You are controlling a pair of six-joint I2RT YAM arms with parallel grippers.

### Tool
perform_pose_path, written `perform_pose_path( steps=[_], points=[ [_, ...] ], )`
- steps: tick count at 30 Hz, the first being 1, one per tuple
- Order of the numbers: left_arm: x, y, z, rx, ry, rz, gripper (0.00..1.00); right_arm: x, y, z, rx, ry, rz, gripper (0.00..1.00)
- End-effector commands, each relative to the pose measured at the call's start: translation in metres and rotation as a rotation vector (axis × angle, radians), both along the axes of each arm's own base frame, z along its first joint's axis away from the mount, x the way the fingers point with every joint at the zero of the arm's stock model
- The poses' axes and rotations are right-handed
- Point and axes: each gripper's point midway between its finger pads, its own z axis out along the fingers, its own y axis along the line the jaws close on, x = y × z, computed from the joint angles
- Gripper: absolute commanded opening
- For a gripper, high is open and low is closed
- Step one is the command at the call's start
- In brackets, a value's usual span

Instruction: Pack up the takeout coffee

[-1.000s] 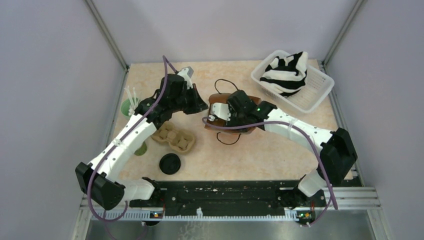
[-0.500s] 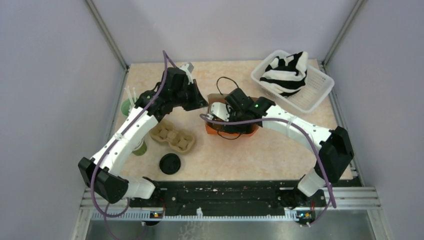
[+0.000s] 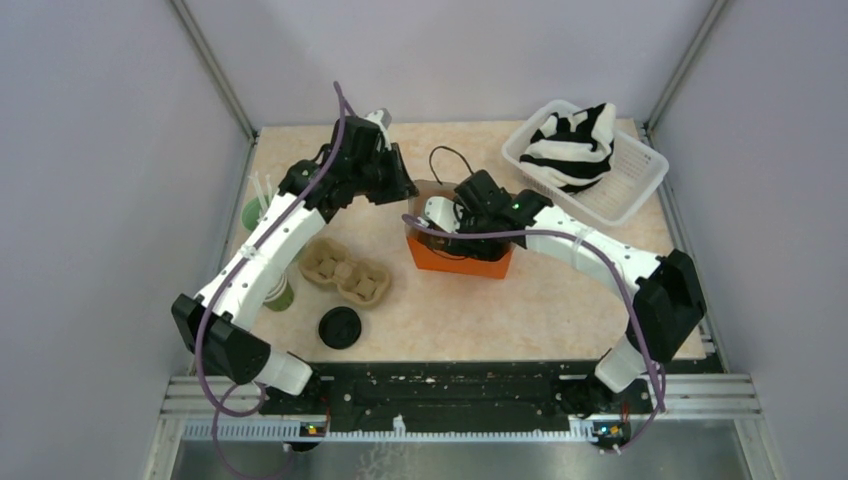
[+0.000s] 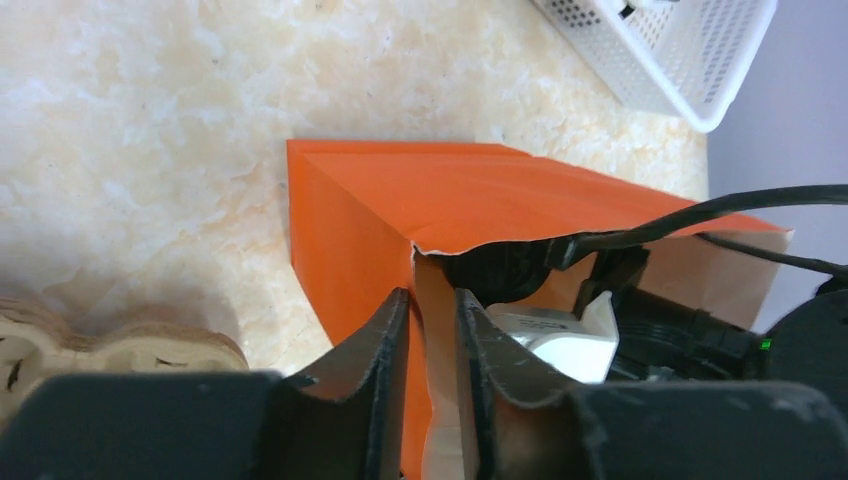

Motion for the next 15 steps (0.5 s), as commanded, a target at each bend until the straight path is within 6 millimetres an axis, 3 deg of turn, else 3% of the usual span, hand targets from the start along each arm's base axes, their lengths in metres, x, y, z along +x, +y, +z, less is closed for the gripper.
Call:
perform_pose_path(
  steps=[1,7,15],
  points=[
    [0.01,0.006,0.03,0.025,-0.094,-0.005,0.36,-0.019,-0.007,-0.033,-0.022,0.156,-0.019,0.3],
    [0.006,0.026,0.054,0.099,-0.178,-0.005,0.65,-0.011,-0.017,-0.04,-0.044,0.178,-0.051,0.3],
    [-0.021,0.073,0.088,0.196,-0.294,0.043,0.76,0.0,-0.033,-0.06,-0.074,0.225,-0.096,0.3]
  ],
)
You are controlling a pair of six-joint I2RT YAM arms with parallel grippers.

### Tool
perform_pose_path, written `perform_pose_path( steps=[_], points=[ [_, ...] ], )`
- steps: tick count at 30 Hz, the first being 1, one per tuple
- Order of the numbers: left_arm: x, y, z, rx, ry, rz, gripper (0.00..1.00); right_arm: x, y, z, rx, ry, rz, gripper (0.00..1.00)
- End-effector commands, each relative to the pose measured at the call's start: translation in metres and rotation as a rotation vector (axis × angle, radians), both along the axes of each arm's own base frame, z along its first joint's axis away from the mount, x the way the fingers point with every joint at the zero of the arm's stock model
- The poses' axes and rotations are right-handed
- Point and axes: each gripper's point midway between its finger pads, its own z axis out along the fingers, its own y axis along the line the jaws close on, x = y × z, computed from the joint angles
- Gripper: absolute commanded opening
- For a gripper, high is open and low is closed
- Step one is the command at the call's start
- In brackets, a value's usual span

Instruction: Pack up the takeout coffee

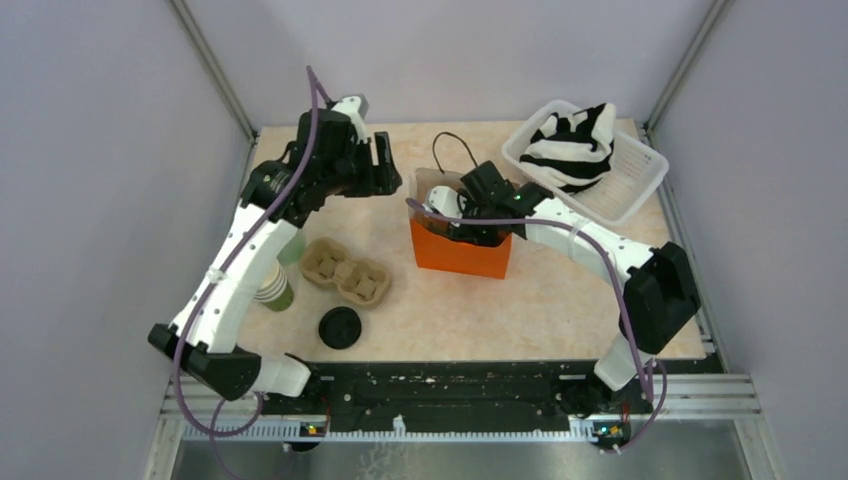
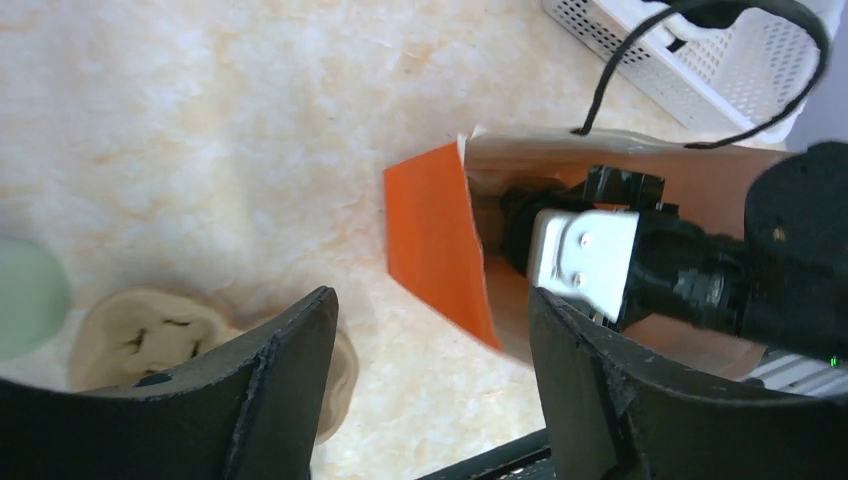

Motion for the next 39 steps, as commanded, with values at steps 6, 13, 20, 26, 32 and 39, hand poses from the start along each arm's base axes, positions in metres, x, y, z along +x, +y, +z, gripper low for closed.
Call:
perform_pose_path(
  steps=[6,13,20,26,32,39],
  points=[
    [-0.033,0.046,0.047,0.062,-0.158,0.043,0.78,-0.02,-0.038,-0.064,-0.151,0.231,-0.073,0.29],
    [-0.033,0.055,0.049,0.088,-0.174,0.067,0.8,-0.022,-0.055,-0.088,-0.163,0.291,-0.121,0.28],
    [-0.034,0.059,0.053,0.081,-0.187,0.082,0.8,-0.028,-0.064,-0.112,-0.169,0.357,-0.153,0.25],
    [-0.037,0.058,0.053,0.069,-0.179,0.073,0.79,-0.029,-0.066,-0.12,-0.184,0.368,-0.179,0.26],
    [-0.041,0.057,0.059,0.047,-0.192,0.07,0.79,-0.009,-0.055,-0.076,-0.115,0.28,-0.199,0.32],
    [-0.041,0.051,0.065,-0.002,-0.197,0.068,0.79,0.009,-0.041,-0.03,-0.032,0.184,-0.215,0.5]
  ],
)
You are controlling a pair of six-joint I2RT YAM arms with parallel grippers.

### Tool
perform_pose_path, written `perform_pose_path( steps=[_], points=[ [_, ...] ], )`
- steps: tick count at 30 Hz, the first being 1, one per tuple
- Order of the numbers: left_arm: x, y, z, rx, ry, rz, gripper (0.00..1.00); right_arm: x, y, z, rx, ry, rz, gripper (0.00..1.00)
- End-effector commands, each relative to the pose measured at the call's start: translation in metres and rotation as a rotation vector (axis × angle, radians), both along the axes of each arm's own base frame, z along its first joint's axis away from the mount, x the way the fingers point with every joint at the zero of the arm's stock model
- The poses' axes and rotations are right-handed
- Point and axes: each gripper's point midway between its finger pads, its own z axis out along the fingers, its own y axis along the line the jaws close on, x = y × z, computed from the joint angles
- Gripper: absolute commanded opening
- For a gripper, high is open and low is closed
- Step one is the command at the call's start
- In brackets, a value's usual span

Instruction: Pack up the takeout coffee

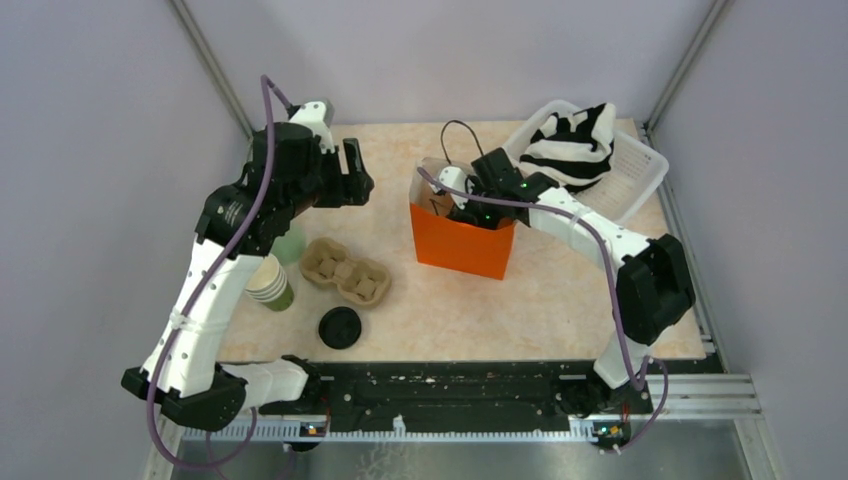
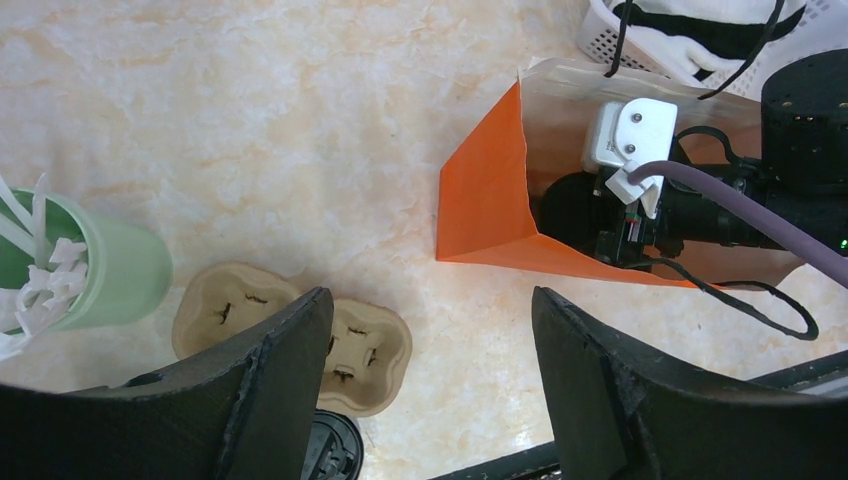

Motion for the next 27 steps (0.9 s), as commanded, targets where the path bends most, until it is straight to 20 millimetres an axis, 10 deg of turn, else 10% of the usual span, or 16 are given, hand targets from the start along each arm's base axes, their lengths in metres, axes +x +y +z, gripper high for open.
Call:
perform_pose_path(
  steps=[1,16,27],
  points=[
    [-0.002,-0.003,0.025,-0.071,-0.062,-0.005,0.79,-0.018,-0.042,-0.024,-0.173,0.119,-0.089,0.53],
    [-0.02,-0.006,0.022,-0.14,-0.011,-0.011,0.77,-0.012,-0.026,0.021,-0.114,0.027,-0.114,0.96],
    [-0.024,-0.008,0.022,-0.162,0.006,-0.015,0.77,-0.007,-0.023,0.052,-0.068,0.007,-0.184,0.93]
  ],
)
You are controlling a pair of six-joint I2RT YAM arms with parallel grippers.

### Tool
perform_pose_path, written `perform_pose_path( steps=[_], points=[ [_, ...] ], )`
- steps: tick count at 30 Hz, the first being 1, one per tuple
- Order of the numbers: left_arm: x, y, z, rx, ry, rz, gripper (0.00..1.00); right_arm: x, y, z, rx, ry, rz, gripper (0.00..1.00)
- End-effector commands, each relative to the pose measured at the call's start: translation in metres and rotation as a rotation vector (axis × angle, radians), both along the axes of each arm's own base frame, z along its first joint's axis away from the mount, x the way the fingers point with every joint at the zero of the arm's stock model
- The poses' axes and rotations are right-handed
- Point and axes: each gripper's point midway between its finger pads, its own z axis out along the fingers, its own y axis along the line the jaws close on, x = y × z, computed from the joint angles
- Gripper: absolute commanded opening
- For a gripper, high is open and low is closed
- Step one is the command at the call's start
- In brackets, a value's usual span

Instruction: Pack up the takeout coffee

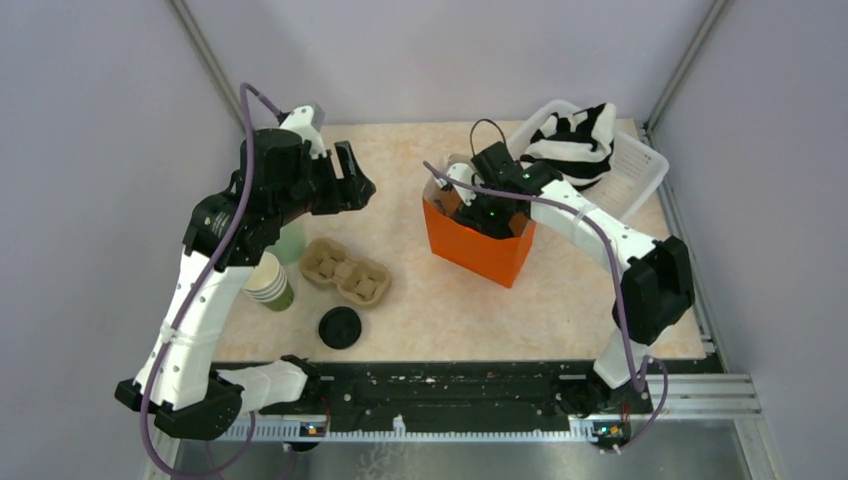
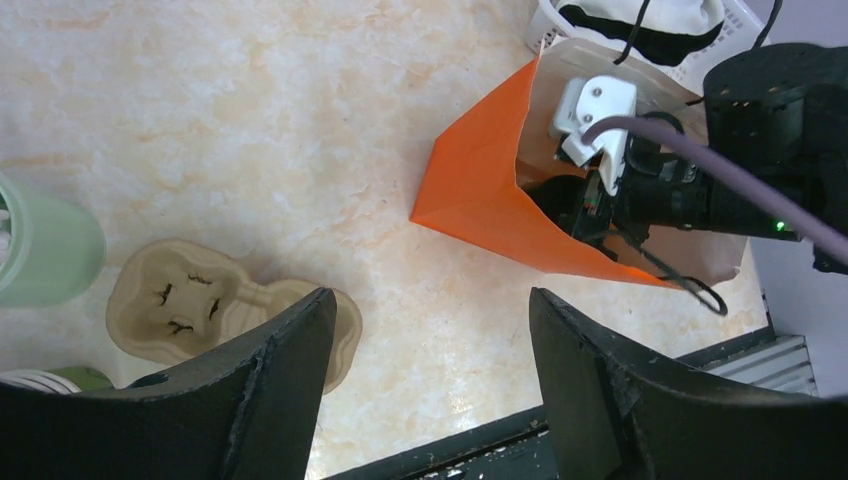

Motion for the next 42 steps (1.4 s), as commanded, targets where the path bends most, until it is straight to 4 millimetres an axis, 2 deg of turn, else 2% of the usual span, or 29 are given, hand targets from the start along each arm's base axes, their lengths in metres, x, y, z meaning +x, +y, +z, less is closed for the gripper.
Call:
perform_pose_path(
  steps=[1,4,11,15,20,24,30,36,39,42],
  points=[
    [-0.005,-0.001,0.012,-0.036,-0.018,-0.009,0.77,0.009,0.007,0.046,0.068,-0.071,-0.065,0.92],
    [-0.002,-0.004,0.011,-0.038,-0.014,-0.015,0.77,0.009,0.01,0.059,0.096,-0.076,-0.082,0.89],
    [0.003,-0.01,0.01,-0.034,-0.003,-0.037,0.77,0.011,0.006,0.084,0.108,-0.105,-0.123,0.88],
    [0.003,-0.009,0.009,-0.021,0.008,-0.038,0.79,0.01,0.002,0.111,0.133,-0.135,-0.164,0.89],
    [0.0,-0.009,0.003,-0.024,0.039,-0.031,0.82,-0.002,0.0,0.141,0.192,-0.152,-0.198,0.91],
    [-0.005,-0.007,-0.004,-0.024,0.08,-0.02,0.87,-0.01,-0.011,0.169,0.22,-0.2,-0.246,0.92],
    [-0.013,0.002,-0.023,-0.001,0.163,0.033,0.97,-0.016,-0.035,0.207,0.254,-0.282,-0.37,0.92],
    [-0.01,0.009,-0.031,0.013,0.214,0.089,0.99,-0.012,-0.049,0.221,0.256,-0.338,-0.457,0.92],
    [-0.008,0.019,-0.032,0.044,0.221,0.137,0.99,-0.016,-0.052,0.234,0.298,-0.346,-0.502,0.92],
    [-0.003,0.038,-0.035,0.097,0.231,0.225,0.99,-0.025,-0.059,0.25,0.352,-0.346,-0.57,0.91]
  ],
)
